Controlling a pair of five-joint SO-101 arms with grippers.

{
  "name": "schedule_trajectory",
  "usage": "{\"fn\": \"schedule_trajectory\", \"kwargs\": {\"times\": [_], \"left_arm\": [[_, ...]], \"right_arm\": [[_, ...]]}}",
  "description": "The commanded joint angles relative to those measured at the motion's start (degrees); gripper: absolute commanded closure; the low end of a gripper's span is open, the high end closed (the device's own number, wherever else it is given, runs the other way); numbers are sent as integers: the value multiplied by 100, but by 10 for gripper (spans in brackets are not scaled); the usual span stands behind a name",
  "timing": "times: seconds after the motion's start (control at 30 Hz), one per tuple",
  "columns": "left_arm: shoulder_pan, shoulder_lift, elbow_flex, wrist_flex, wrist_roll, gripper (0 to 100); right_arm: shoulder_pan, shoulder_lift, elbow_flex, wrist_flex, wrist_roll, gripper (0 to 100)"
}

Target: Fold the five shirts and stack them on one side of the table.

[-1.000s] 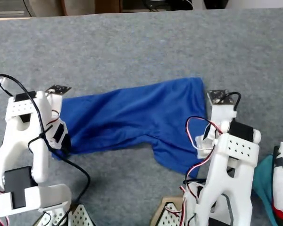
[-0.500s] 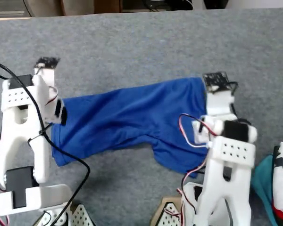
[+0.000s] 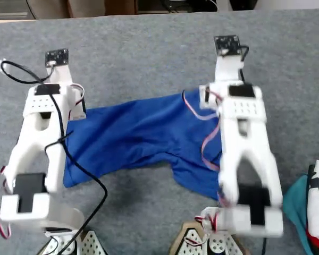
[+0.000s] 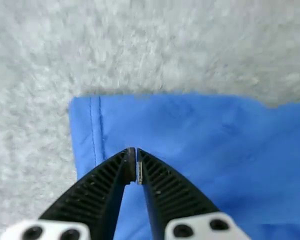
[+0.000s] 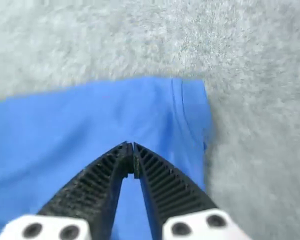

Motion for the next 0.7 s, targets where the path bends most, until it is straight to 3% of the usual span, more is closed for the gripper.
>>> {"fn": "schedule_trajectory", "kwargs": {"times": [0.0,0.33,0.53,0.67], "left_arm": [[70,374,-114,-132,44,981],[-44,1895,-1371,-132,9,981],[-264,2958,-3086,404,0,981],[-440,3697,-4360,1345,35,981]], "right_arm": [[-136,1279,-1323,-105,-149,993],[-268,3486,-3644,615,-123,993],[-163,4769,-5244,1257,-105,993],[22,5596,-6642,1978,-105,993]]}}
